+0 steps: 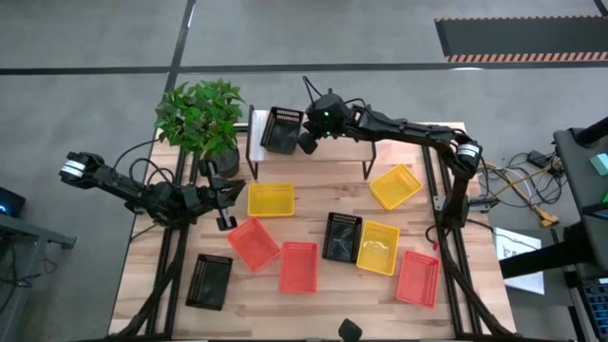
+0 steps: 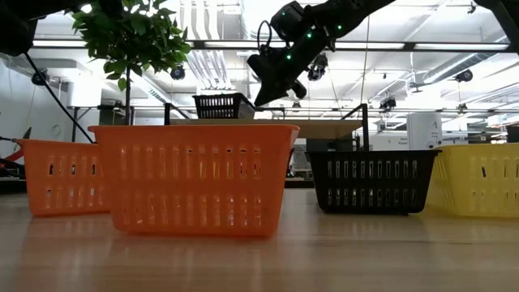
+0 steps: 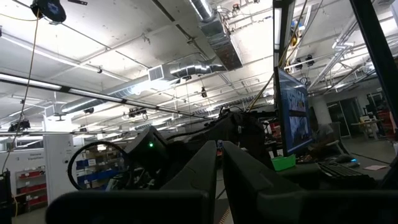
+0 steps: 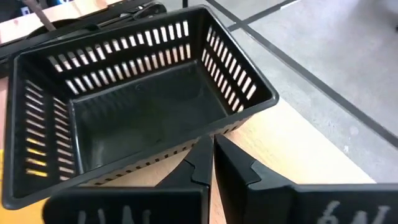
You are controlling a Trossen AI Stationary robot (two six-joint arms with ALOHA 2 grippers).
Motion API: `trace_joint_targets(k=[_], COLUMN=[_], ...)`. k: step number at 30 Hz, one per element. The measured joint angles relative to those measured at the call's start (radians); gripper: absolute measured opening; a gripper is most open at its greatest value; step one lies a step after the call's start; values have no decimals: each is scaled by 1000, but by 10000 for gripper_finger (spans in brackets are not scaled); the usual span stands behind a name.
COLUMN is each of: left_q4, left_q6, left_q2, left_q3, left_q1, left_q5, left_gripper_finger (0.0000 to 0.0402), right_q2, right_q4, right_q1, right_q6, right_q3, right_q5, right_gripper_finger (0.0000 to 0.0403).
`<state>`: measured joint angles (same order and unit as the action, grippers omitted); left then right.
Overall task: Stack baskets on shelf by color
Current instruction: Put the top right black bin on the shelf, then put the top right yellow bin on the shelf
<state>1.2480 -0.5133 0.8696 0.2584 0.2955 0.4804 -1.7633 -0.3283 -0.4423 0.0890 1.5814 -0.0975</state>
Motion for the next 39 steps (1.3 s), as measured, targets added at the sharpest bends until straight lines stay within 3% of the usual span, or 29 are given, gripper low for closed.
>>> trace_joint_targets(k=[13,22,27,39], left_q4=[0,2,5,9], left_q6=[0,-28,-69,-71], left_q2=[1,-3,-5,-5], left_q3=[0,5,10,24], left_q1=[0,-1,-1,-1], left_q5=[0,0,0,0], left_gripper_finger=[10,10,10,10], right_q2=[-28,102,153,194], right_q4=[126,-88,-178,-153], right_q1=[-3,6,67,239], right_q6=[7,53,53,44], right_q3=[-1,3,2,2], right_q5=[-9,-10,-5,-9], right_gripper_finger=[9,9,9,9])
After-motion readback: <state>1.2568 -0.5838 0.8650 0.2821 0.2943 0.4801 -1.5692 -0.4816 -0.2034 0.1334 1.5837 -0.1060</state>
